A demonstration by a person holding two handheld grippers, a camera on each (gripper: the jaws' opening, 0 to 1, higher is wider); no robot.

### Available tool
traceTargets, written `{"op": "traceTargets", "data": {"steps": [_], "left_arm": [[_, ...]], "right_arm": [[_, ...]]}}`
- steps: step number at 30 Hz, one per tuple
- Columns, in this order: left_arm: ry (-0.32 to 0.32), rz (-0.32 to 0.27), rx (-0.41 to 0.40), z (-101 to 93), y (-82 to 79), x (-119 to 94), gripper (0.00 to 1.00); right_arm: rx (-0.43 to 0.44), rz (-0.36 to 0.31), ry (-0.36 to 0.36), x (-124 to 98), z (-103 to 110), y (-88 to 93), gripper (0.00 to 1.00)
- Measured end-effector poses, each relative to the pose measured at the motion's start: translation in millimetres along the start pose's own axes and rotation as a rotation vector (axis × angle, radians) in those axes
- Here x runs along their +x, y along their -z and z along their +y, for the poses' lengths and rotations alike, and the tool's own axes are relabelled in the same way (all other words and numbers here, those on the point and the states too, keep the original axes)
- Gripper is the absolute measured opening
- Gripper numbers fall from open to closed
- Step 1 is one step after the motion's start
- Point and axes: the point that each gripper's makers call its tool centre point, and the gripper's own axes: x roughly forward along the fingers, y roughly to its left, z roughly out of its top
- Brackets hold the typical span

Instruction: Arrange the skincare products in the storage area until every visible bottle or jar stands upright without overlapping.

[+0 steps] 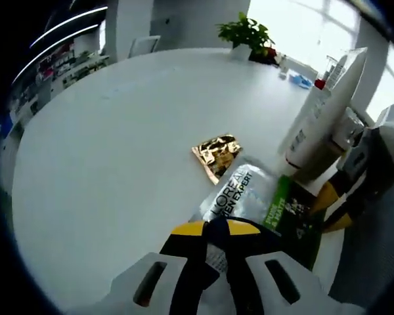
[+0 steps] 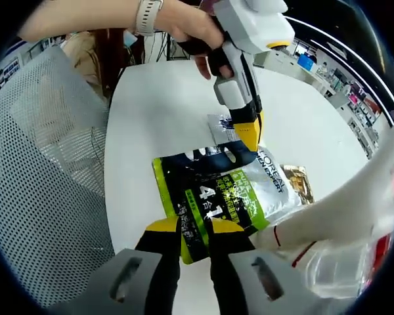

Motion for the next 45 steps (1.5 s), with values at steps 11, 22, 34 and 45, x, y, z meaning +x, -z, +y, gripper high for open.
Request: {"op": "traceTargets", "data": {"steps": [11,22,34,45], "left_arm": [[-0.029,-0.044,-0.005,-7.9,-8.8,-16,0.1],[-0.042,-0.116,0.019,-37.3,-15.0,-51,0.11],[-0.079,-0.164,0.041,-61.0,-18.2,-79,0.11],[-0.098,-0.203,0.06,-76.9,-21.7,-95,0.14]], "right_arm": [[0.01,0.0,-0.005,0,0,-0.5,0.17],[0.013,0.004,-0.013,1,0,-0.7,0.17],[-0.006,0.01,-0.006,-1,-1,-1.4,0.19],[-0.01,-0.091,0.021,-35,4,-26.1,0.19]]}}
